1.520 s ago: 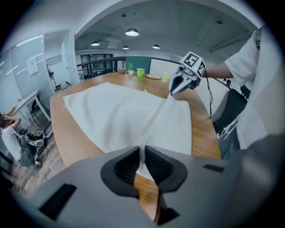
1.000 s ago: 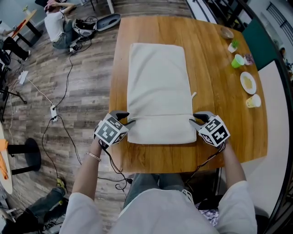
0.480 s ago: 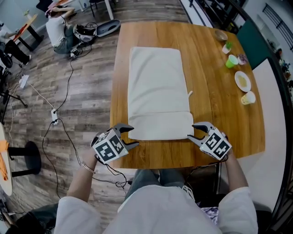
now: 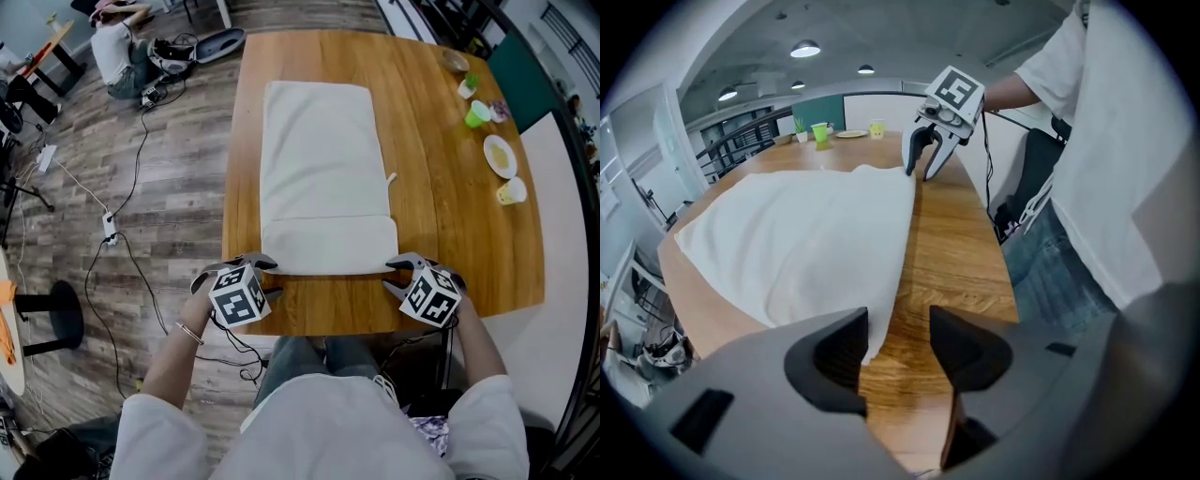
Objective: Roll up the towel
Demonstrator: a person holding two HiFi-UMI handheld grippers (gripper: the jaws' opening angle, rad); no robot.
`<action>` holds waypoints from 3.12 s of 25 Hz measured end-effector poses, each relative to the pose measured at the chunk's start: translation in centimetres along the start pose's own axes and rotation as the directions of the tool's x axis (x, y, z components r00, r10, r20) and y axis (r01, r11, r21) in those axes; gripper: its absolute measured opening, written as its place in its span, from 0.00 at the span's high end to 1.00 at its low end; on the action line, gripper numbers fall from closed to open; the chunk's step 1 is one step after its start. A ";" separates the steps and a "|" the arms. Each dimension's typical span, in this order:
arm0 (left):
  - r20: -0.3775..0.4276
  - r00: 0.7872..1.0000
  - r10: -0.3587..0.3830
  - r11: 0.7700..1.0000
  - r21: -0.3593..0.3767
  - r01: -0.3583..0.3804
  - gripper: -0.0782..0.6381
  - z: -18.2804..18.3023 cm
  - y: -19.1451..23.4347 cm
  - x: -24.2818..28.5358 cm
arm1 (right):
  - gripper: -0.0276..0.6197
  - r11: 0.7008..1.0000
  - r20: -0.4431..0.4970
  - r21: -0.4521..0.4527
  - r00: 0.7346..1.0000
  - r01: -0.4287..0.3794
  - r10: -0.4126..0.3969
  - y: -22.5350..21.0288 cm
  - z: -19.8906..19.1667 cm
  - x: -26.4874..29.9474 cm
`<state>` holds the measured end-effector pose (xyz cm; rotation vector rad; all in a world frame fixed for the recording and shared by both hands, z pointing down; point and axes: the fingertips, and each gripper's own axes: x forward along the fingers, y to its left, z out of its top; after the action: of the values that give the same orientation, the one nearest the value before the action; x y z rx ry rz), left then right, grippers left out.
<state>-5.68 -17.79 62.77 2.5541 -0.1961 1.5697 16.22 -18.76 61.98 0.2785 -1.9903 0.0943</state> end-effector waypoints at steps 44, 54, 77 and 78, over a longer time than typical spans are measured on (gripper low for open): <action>0.117 0.993 -0.011 0.997 -0.072 0.019 0.86 0.7 -6.5 -7.9 | 0.94 0.986 0.068 0.148 0.996 -0.073 0.063 8.6 1.3 -9.2; 0.126 0.987 0.099 0.987 -0.139 -0.081 0.86 2.2 1.8 -9.0 | 0.94 0.989 0.090 0.145 0.995 0.029 -0.043 0.2 4.0 -8.8; 0.017 0.986 0.166 0.942 -0.298 -0.154 0.85 1.4 14.3 -1.5 | 0.90 0.946 0.015 0.291 0.988 0.142 -0.153 -12.6 2.0 0.4; 0.018 0.985 0.173 0.938 -0.309 -0.159 0.84 1.2 14.5 -1.8 | 0.88 0.942 0.019 0.298 0.986 0.153 -0.166 -12.8 1.9 0.3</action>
<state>-8.10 -32.17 61.35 2.3803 -0.6257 1.4035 17.47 -31.61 60.65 0.6391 -1.9865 0.2863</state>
